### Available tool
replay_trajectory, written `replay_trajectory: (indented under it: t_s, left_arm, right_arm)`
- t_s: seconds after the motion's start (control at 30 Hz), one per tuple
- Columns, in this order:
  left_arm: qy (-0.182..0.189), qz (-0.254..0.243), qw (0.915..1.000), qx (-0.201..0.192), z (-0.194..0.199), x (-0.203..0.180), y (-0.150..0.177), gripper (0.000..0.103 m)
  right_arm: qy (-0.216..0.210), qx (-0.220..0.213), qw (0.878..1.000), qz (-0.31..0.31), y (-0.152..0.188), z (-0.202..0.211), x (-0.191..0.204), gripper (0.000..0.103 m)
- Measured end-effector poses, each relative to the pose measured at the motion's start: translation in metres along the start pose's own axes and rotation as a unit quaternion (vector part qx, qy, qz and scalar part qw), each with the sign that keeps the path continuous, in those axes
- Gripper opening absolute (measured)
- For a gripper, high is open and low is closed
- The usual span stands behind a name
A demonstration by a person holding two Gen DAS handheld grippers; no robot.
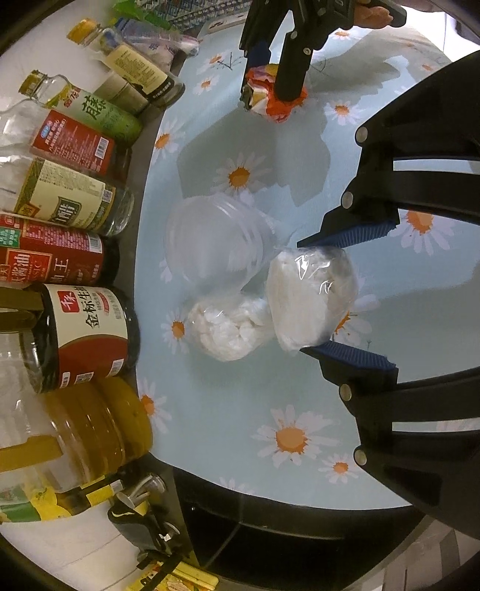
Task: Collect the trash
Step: 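Carry the snack bag and wrapped bundle down over the trash bin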
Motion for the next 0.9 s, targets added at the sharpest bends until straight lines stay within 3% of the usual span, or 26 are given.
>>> replay_trajectory:
  t_s: [0.4, 0.9]
  left_arm:
    - [0.026, -0.014, 0.9994, -0.020, 0.034, -0.005, 0.031, 0.046]
    - [0.082, -0.055, 0.9946, -0.033, 0.088, 0.003, 0.110, 0.046]
  right_arm:
    - [0.024, -0.008, 1.000, 0.001, 0.021, 0.018, 0.036, 0.055]
    - [0.064, -0.017, 0.997, -0.025, 0.086, 0.044, 0.120, 0.055]
Point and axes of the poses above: each gripper's, at about its wrist camera, not at the fingertips, and z roughly against the way its jaws point, x to its left, y to its underside, the point moved 8 cm from there along -z, roughly the way its jaws point, and after that the axes turned 10 degrees about y, right-handed, at the moved point
